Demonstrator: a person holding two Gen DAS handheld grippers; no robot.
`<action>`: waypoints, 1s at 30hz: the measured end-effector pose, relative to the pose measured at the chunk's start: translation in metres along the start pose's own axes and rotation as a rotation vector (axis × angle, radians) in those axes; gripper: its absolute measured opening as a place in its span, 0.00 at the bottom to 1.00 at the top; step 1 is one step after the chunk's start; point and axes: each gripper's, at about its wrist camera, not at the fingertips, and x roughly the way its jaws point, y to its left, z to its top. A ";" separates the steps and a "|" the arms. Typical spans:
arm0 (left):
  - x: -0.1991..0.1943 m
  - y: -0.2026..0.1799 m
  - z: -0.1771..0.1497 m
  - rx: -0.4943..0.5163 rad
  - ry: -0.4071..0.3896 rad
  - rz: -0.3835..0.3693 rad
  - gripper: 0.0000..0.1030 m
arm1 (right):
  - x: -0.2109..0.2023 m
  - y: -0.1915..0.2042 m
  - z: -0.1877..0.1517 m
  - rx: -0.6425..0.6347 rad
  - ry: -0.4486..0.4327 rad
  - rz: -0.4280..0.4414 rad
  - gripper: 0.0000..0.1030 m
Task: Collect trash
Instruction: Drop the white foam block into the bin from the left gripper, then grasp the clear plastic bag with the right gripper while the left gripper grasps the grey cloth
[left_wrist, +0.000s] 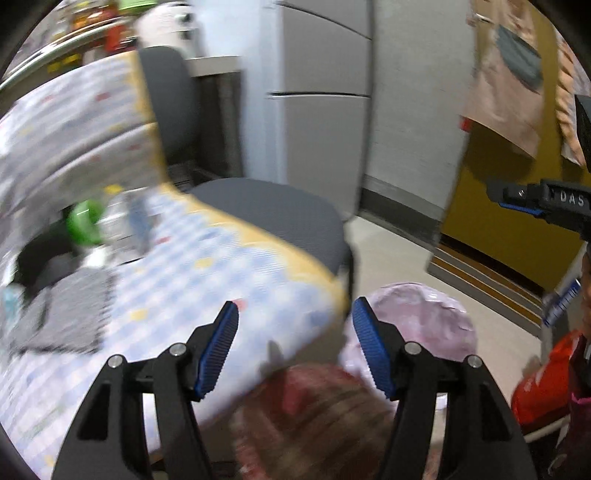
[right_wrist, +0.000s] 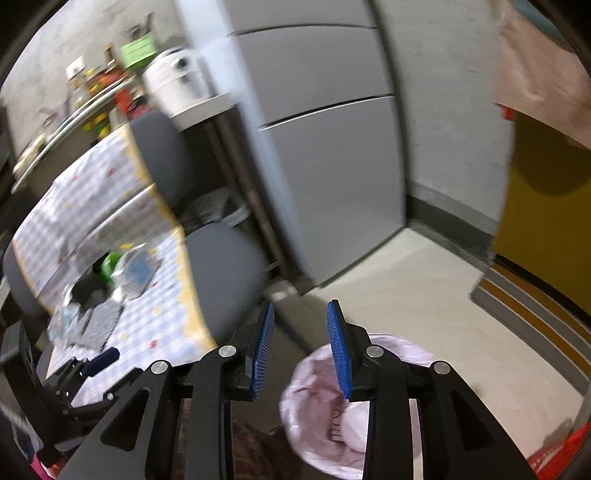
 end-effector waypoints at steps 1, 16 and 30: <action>-0.006 0.011 -0.002 -0.020 -0.004 0.023 0.61 | 0.004 0.012 0.001 -0.019 0.011 0.020 0.32; -0.082 0.175 -0.035 -0.290 -0.040 0.395 0.61 | 0.065 0.185 0.001 -0.311 0.122 0.248 0.49; -0.123 0.317 -0.070 -0.454 -0.038 0.621 0.75 | 0.128 0.351 -0.028 -0.517 0.212 0.458 0.54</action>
